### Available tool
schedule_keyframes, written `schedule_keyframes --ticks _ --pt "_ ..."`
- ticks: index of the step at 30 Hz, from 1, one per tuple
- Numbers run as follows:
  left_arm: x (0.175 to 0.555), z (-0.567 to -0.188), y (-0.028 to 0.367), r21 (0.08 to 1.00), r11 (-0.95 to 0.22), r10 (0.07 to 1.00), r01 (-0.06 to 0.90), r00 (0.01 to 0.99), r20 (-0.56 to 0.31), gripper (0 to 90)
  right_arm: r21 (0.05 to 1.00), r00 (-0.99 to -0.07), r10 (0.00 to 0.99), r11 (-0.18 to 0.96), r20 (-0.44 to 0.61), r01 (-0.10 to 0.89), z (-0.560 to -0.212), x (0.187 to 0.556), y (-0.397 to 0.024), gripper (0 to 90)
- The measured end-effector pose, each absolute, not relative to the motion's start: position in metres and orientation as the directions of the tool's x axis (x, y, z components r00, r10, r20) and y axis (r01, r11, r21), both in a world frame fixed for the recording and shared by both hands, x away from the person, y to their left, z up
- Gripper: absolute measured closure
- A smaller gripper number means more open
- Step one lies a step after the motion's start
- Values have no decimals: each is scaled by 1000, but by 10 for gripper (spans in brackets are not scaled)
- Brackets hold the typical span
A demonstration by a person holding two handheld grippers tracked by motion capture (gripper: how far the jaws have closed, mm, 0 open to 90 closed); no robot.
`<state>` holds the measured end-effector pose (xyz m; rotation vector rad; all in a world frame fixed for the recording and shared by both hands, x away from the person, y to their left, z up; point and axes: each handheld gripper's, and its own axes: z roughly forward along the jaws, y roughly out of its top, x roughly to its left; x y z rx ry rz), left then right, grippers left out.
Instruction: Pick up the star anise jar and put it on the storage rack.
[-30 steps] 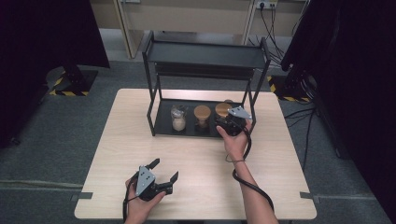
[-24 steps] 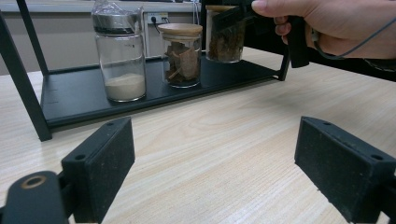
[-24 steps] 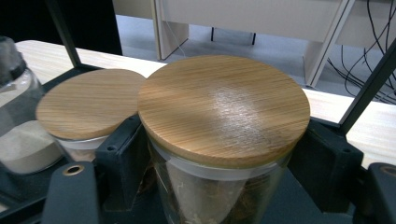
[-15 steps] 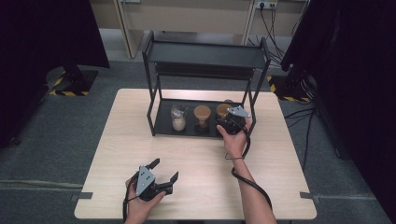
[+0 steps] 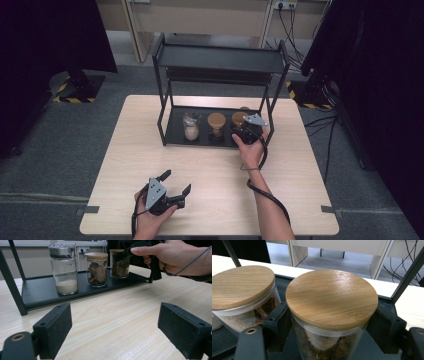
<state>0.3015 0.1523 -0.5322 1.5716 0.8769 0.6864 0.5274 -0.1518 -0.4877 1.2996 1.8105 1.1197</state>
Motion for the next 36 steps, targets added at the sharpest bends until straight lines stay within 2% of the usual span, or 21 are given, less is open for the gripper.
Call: schedule_keyframes --ticks 36 --pt "301 -532 152 984 -72 834 162 551 -30 118 901 -325 946 154 -15 406 -499 528 -155 256"
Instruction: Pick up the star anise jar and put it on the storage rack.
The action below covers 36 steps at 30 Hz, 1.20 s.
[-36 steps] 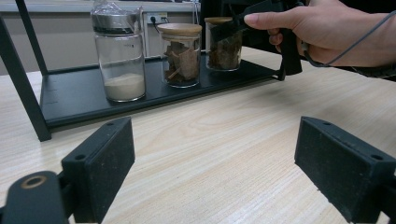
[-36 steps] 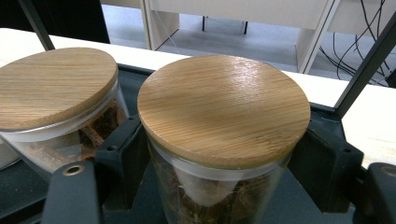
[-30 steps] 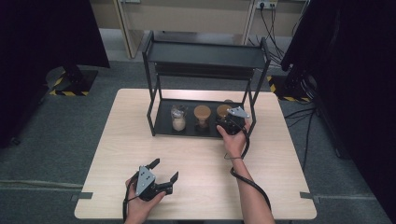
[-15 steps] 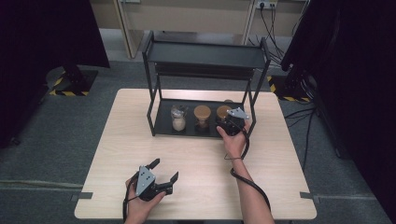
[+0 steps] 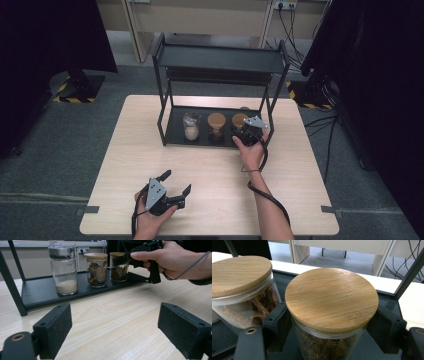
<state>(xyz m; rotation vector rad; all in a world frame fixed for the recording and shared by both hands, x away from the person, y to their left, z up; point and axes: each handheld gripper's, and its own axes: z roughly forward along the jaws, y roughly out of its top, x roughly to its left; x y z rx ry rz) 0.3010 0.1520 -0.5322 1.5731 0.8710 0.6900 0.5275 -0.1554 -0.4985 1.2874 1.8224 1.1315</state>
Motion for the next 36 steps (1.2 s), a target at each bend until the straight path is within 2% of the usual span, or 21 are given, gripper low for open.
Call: schedule_keyframes --ticks 16,36 --pt "301 -532 152 984 -76 833 161 552 -25 118 891 -333 943 145 7 431 -501 527 -157 225" --pt "301 -532 152 984 -78 833 161 552 -24 118 877 -349 936 136 38 460 -497 525 -154 98"
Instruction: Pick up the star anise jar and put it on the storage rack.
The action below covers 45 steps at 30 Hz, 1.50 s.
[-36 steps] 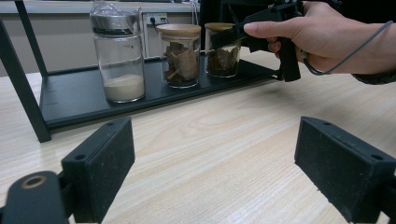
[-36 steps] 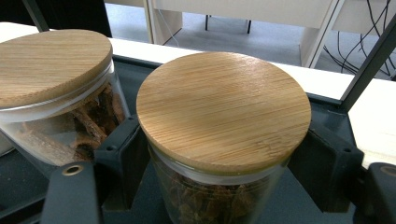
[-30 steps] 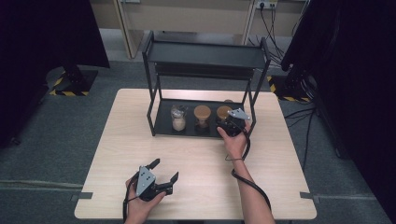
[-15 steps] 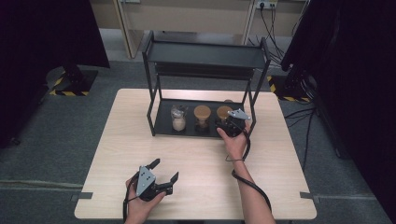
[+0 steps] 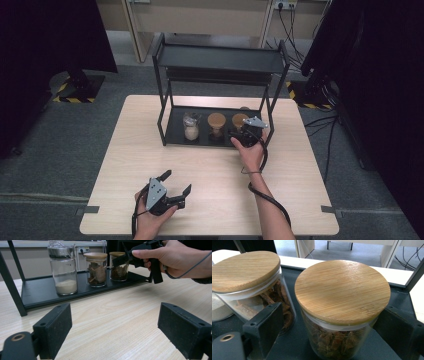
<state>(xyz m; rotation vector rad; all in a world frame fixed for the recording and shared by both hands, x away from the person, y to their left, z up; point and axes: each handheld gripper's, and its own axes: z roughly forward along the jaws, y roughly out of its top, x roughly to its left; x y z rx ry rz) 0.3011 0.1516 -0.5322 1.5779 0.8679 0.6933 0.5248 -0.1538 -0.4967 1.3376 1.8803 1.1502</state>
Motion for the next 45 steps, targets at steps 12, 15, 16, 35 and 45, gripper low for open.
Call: schedule_keyframes --ticks 12,15,16,35,45 --pt "301 -532 150 984 -77 833 160 553 -25 118 883 -353 935 128 45 451 -488 518 -154 80" --pt "301 -532 150 984 -77 833 159 553 -25 118 883 -356 934 132 42 450 -486 516 -155 78" --pt "301 -532 150 984 -77 833 159 553 -24 118 884 -358 933 131 43 448 -485 515 -155 77" --pt "301 -532 149 984 -80 832 157 554 -20 119 894 -395 918 149 33 422 -478 498 -157 67" --pt "301 -532 149 984 -80 832 157 554 -21 119 897 -405 913 147 39 417 -477 491 -159 60"
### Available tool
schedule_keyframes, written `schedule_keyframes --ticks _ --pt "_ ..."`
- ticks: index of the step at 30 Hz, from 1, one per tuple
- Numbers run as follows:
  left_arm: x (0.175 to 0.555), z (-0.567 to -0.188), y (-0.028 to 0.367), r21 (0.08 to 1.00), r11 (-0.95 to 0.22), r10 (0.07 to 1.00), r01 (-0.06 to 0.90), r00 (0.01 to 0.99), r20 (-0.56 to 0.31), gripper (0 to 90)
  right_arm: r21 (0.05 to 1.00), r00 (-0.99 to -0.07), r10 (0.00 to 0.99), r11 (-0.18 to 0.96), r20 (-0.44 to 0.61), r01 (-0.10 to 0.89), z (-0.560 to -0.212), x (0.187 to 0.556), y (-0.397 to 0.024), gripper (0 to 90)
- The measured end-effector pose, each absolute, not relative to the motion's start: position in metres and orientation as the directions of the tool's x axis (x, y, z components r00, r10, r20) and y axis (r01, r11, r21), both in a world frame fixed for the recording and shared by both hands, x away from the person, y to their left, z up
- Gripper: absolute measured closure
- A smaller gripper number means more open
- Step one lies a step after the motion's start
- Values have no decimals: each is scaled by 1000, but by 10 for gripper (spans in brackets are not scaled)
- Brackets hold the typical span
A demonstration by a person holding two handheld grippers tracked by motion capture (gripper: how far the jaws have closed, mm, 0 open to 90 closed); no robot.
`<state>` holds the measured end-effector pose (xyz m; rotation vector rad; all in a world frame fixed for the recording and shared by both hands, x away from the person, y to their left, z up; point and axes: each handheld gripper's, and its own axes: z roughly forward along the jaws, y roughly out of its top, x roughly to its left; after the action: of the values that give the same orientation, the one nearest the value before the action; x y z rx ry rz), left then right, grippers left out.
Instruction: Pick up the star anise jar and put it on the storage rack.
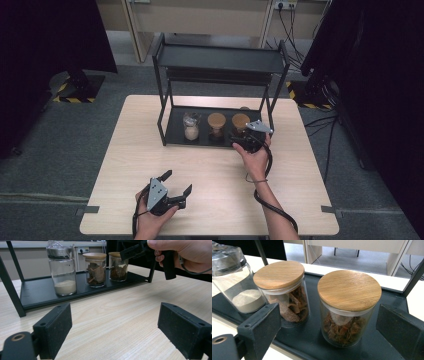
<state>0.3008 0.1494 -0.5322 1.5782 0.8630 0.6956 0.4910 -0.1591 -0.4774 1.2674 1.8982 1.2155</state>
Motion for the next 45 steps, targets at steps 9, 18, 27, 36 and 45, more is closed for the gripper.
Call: schedule_keyframes --ticks 9,18,27,36,45 --pt "301 -532 149 984 -83 833 156 553 -17 119 900 -414 909 151 36 410 -474 482 -162 53" --pt "301 -532 149 984 -82 833 156 553 -18 118 901 -425 904 157 34 404 -474 475 -163 49" --pt "301 -532 149 984 -83 833 156 553 -18 119 901 -440 898 166 31 402 -473 467 -163 46" --pt "300 -532 148 984 -83 833 155 553 -17 119 901 -453 891 176 26 397 -472 457 -167 42" --pt "301 -532 148 984 -83 833 157 553 -18 119 898 -469 883 186 25 398 -473 446 -171 40"
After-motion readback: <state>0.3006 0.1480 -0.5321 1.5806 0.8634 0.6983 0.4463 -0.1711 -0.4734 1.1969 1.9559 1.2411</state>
